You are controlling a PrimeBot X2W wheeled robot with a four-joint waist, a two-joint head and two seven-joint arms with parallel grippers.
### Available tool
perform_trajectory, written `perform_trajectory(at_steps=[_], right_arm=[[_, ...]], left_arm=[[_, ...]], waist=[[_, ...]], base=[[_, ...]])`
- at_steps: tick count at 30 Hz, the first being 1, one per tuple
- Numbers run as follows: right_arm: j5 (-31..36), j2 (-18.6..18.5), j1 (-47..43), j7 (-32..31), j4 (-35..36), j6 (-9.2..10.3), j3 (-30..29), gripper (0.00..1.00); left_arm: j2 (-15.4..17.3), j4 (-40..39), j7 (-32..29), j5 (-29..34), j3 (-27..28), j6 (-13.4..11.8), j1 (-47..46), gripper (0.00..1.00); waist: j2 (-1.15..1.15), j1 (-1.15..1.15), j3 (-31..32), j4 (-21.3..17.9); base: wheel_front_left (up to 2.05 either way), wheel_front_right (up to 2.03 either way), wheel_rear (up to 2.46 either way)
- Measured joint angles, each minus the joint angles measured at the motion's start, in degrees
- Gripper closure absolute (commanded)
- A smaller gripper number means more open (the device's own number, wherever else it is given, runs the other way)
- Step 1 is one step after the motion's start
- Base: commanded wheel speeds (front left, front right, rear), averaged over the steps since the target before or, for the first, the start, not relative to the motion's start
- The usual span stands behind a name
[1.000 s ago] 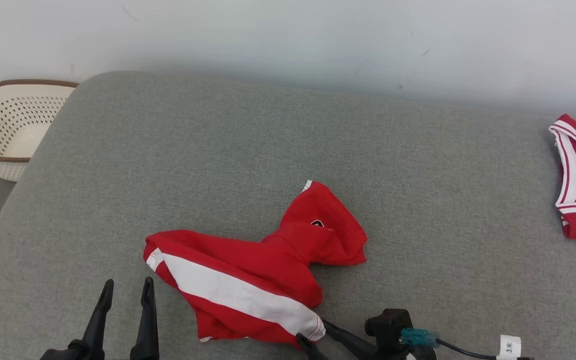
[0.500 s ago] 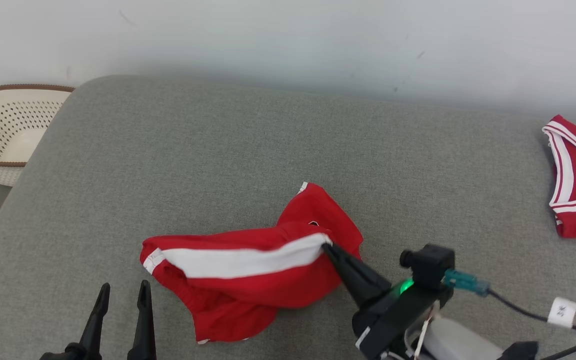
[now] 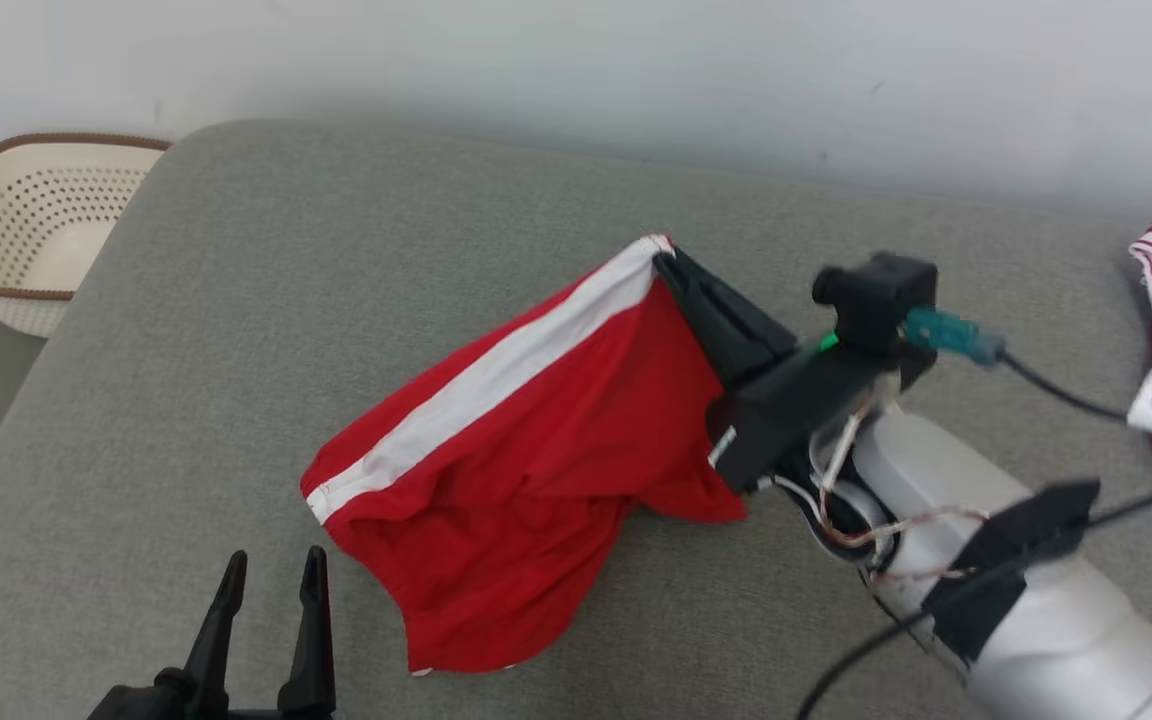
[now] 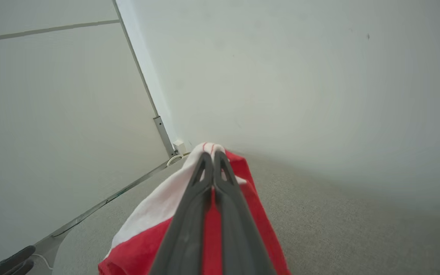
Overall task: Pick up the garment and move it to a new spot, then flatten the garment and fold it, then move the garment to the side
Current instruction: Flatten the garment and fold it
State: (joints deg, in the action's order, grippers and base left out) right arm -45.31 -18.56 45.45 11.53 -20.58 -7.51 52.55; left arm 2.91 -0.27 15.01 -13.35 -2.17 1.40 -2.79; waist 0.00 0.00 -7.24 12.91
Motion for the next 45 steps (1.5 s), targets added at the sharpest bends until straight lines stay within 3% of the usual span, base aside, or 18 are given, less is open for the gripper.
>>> perform_trajectory(at_steps=[10,16,17,18,24,30,43,44,45], right_arm=[[-4.97,4.13,15.48,-0.88,-18.57,0.00,3.08,1.00],[-4.75,6.65,21.51,2.20,-29.59,0.00,5.31,1.00],[-3.87,6.86,22.28,2.57,-31.44,0.00,5.71,0.67],[-3.08,7.15,22.88,2.80,-33.39,0.00,5.90,0.00],[-0.15,8.16,23.63,3.38,-37.45,0.00,6.17,0.00],[2.01,6.98,22.46,3.46,-34.67,0.00,4.77,0.00],[3.78,-1.43,5.38,3.48,-20.39,0.00,1.74,0.00],[4.08,-4.47,-3.34,3.56,-15.71,0.00,0.92,0.00],[4.12,-4.74,-4.35,3.56,-15.23,0.00,1.01,0.00]], left_arm=[[0.00,0.98,0.00,-1.81,-3.86,-0.12,-2.64,0.00],[-0.01,1.48,0.00,-2.40,-5.65,-0.49,-4.10,0.00],[0.00,1.51,0.00,-2.48,-5.83,-0.51,-4.44,0.00],[0.00,1.53,0.00,-2.63,-5.98,-0.58,-4.58,0.00],[0.00,1.71,0.00,-2.76,-6.13,-1.10,-4.55,0.00],[-0.01,1.81,0.00,-2.75,-5.60,-1.25,-4.44,0.00],[0.00,1.35,0.00,-2.16,-3.74,-1.26,-2.43,0.00],[-0.01,0.88,0.00,-2.15,-3.10,-1.35,-1.77,0.00],[-0.01,0.83,0.00,-2.16,-2.99,-1.35,-1.75,0.00]], waist=[[0.00,0.01,-2.44,4.13],[0.00,0.01,-4.09,6.42],[0.00,0.01,-4.32,6.74],[0.00,0.01,-4.52,7.03],[0.01,0.01,-4.99,7.43],[0.00,0.00,-4.32,5.71],[0.00,-0.01,-0.86,1.85],[0.00,-0.01,-0.49,0.75],[0.00,-0.01,-0.53,0.61]], base=[[0.00,0.00,0.00],[0.00,0.00,0.00],[0.00,0.00,0.00],[0.00,0.00,0.00],[0.00,0.00,0.00],[0.00,0.00,0.00],[0.00,0.00,0.00],[0.00,0.00,0.00],[0.00,0.00,0.00]])
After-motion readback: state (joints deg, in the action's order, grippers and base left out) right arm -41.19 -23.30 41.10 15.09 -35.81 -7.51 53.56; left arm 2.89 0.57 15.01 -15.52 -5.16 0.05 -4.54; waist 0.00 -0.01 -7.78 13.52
